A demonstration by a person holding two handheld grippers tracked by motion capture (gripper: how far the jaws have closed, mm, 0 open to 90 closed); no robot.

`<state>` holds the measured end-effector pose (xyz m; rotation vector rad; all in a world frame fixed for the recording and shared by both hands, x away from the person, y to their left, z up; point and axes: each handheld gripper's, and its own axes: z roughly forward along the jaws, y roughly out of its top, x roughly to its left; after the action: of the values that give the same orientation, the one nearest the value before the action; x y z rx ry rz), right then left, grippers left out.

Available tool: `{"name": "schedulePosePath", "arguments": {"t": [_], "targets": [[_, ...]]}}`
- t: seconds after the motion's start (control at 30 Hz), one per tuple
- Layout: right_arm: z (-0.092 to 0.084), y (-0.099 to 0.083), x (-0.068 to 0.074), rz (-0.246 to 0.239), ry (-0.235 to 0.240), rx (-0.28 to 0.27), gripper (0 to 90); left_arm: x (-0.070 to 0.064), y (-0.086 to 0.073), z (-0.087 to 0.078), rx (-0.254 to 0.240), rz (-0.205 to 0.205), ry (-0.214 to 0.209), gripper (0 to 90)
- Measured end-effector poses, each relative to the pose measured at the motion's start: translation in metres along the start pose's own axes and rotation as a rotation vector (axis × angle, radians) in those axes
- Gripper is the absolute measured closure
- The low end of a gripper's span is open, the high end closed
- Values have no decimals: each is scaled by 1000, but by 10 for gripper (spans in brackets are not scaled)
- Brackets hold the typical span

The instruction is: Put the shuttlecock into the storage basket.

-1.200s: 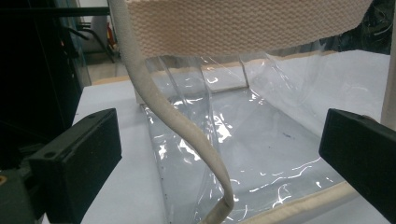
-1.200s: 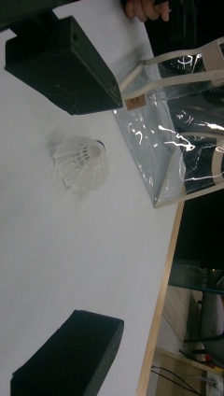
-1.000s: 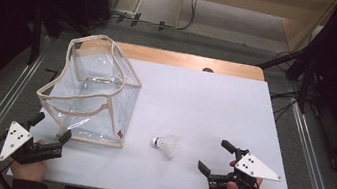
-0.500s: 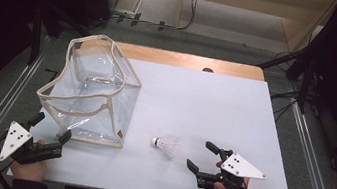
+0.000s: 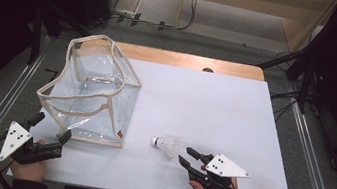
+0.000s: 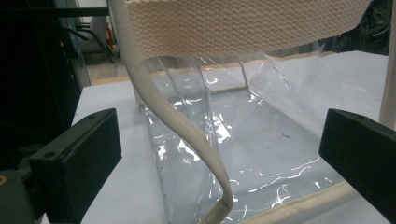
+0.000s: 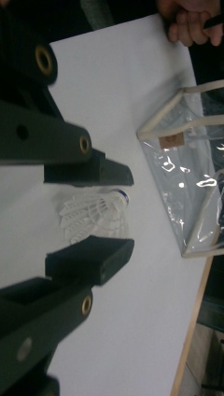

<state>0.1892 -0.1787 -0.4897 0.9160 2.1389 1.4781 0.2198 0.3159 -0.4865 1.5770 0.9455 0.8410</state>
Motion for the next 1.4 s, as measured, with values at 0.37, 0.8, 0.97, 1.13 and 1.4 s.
{"name": "schedulePosePath", "arguments": {"t": [0.37,0.8,0.97,1.13,1.4], "targets": [[23,-2,12,-19,63,99,874,0,0,0,-1,-2,-1,0],[47,-6,17,-24,102,209,876,1,0,-1,-6,-14,-2,0],[50,-5,15,-10,95,228,876,1,0,-1,-7,-15,-3,0],[54,-4,16,-16,92,249,877,1,0,-1,-7,-15,-3,0],[59,-3,17,-21,75,281,877,1,0,-1,-8,-15,-4,0]]}}
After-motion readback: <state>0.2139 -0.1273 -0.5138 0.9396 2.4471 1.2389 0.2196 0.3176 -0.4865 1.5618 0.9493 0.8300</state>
